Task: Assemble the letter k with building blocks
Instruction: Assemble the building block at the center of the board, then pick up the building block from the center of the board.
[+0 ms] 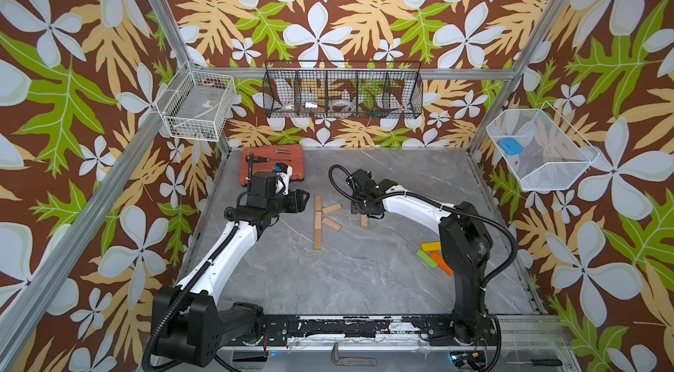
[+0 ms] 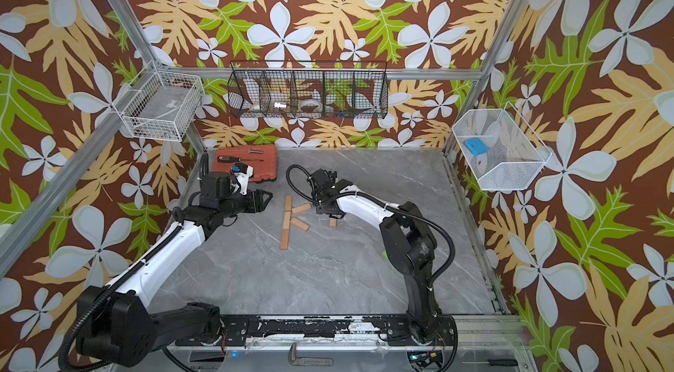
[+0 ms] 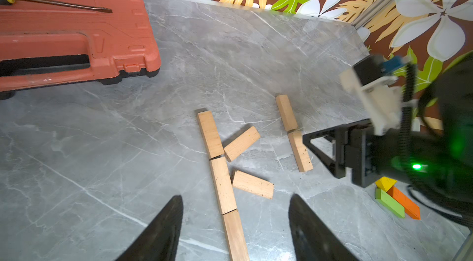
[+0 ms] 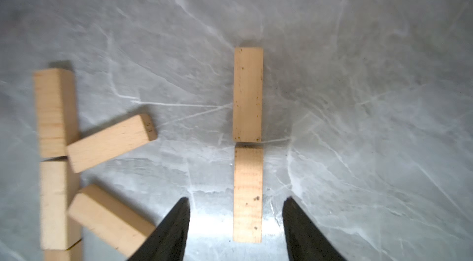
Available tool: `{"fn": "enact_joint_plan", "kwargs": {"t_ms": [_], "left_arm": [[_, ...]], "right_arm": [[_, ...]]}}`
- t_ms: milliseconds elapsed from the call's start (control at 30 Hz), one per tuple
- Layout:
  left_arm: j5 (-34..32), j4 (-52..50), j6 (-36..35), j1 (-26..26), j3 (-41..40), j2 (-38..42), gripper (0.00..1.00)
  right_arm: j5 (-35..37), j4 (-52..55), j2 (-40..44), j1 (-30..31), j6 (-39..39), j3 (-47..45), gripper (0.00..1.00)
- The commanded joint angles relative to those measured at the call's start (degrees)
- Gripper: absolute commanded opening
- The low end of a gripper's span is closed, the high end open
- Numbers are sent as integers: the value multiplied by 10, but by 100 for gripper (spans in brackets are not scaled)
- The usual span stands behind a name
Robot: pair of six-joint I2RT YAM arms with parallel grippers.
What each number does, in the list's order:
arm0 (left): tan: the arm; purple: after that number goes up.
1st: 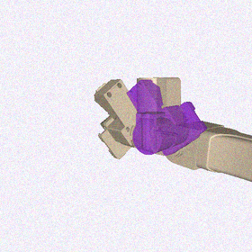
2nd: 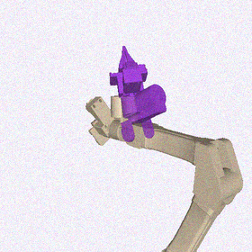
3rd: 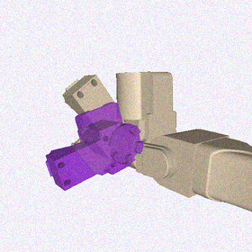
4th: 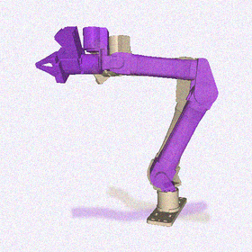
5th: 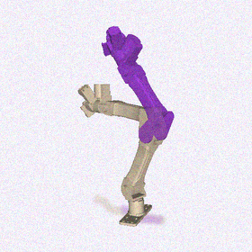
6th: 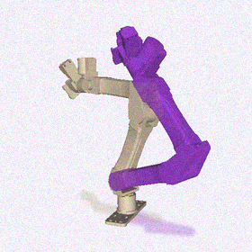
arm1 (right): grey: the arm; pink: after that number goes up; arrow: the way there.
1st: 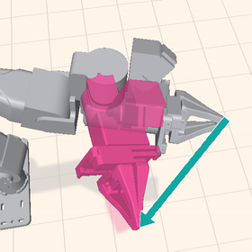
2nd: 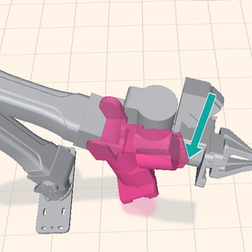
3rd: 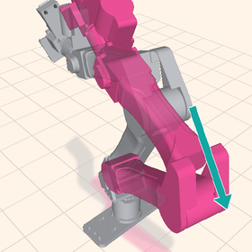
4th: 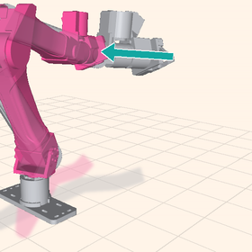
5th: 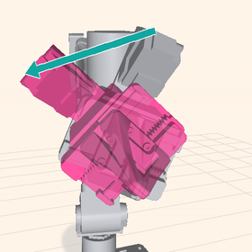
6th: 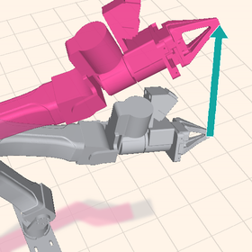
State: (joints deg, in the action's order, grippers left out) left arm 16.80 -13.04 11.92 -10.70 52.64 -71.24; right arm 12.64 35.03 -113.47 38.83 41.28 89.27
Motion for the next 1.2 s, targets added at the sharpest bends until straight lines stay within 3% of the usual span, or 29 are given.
{"fn": "enact_joint_plan", "kwargs": {"t_ms": [0,100,300,400,567,633,733,933,1167], "left_arm": [[16,6,-5,1,3,2,67],[49,15,-11,1,-3,12,67],[145,45,-8,0,-12,22,70],[210,70,-2,-1,-17,30,74],[261,115,1,-16,-37,66,87],[264,115,-8,-26,-39,75,99],[258,115,-12,-31,-42,83,100],[235,105,-14,-30,-40,86,100],[226,106,-11,-30,-43,94,100]], "right_arm": [[29,22,35,-4,-28,-1,62],[38,18,95,-11,-102,-30,62],[25,39,263,-39,-325,-137,63],[15,99,320,-89,-399,-168,63],[75,155,380,-135,-495,-238,65],[50,152,416,-137,-542,-283,64],[43,183,448,-139,-569,-332,66],[-53,176,488,-139,-593,-428,62],[-26,160,497,-139,-622,-476,57]]}}
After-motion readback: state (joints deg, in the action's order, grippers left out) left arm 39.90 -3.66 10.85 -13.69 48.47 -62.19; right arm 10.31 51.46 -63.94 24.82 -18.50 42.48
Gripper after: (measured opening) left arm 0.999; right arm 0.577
